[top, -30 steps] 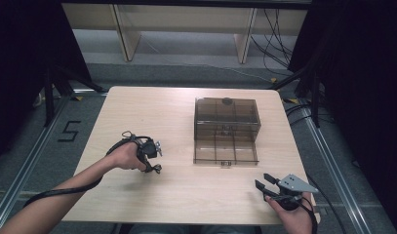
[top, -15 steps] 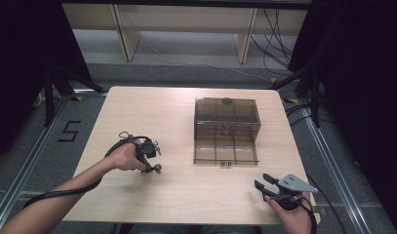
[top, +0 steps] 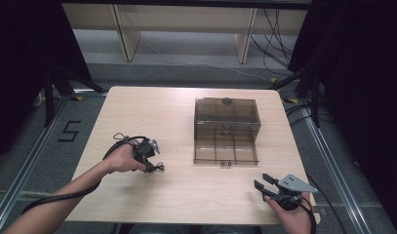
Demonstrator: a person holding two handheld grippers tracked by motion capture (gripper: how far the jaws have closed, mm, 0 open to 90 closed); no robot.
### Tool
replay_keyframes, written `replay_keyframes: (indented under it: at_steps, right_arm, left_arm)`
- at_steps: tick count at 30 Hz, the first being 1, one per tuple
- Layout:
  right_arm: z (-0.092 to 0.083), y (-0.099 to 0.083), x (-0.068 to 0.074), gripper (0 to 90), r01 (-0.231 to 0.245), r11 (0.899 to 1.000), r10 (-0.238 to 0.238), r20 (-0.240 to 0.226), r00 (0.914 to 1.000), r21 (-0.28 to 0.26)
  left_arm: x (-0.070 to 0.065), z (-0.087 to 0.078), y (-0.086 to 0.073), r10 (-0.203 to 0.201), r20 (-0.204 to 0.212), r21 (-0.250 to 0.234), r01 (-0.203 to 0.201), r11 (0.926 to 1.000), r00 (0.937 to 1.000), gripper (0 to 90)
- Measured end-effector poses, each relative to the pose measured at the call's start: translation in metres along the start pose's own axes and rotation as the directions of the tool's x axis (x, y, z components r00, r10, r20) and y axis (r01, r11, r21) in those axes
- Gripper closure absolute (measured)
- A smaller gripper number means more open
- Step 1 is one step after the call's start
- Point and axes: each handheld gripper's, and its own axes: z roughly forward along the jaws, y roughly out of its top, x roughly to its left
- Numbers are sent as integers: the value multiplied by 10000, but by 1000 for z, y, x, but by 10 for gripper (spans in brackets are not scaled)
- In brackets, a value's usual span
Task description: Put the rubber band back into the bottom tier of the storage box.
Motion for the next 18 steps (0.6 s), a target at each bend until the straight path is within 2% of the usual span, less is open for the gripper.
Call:
replay_keyframes:
  at_steps: [3, 4, 5, 7, 9, 10, 11, 13, 14, 15, 16, 17, 18]
  right_arm:
    - [0, 0, 1, 543, -111, 9999, 111, -19, 9999, 34]
    - [1, 0, -2, 543, 188, 9998, -188, -28, 9998, -59]
    - [1, 0, 0, 543, -4, 9998, 3, -59, 10000, -199]
    - [0, 1, 1, 543, -55, 9999, 55, 0, 10000, -88]
    - [0, 1, 1, 543, -103, 9999, 103, 0, 9999, -104]
    - [1, 1, -2, 544, 283, 9992, -281, 62, 9996, -267]
    - [0, 1, -1, 544, 194, 9995, -193, 27, 9998, -244]
    - [1, 1, -1, 544, 225, 9994, -224, 6, 9997, -277]
    - [2, 1, 0, 544, 141, 9996, -142, -52, 9999, -251]
    - [2, 1, 0, 544, 141, 9996, -142, -52, 9999, -251]
    - [1, 1, 2, 544, -172, 9998, 171, -66, 9998, -131]
    - [3, 1, -1, 543, 79, 9997, -82, -125, 9999, -213]
    - [3, 1, -1, 543, 79, 9997, -82, -125, 9999, -213]
  left_arm:
    - [-1, -2, -2, -45, -71, -273, 43, 9996, 10000, 869]
    - [-1, -3, -2, -19, -87, -287, 17, 9996, 10000, 869]
    - [-2, -4, -2, -99, -74, -567, 94, 9983, 9999, 870]
    - [-3, -5, -2, -101, -54, -681, 97, 9976, 9999, 870]
    - [-6, -6, -3, -173, -9, -1038, 171, 9944, 9998, 870]
    - [-7, -6, -3, -206, 22, -1143, 207, 9932, 9998, 870]
    - [-9, -5, -4, -351, 89, -1368, 360, 9899, 9993, 870]
    - [-10, -4, -6, -271, 112, -1478, 285, 9886, 9996, 870]
    - [-12, -3, -8, -481, 168, -1662, 503, 9848, 9987, 870]
    - [-12, -3, -8, -481, 168, -1662, 503, 9848, 9987, 870]
    - [-12, -3, -9, -307, 116, -1789, 323, 9833, 9995, 870]
    - [-16, -1, -9, -925, 263, -2225, 960, 9702, 9954, 870]
    - [-16, -1, -9, -925, 263, -2225, 960, 9702, 9954, 870]
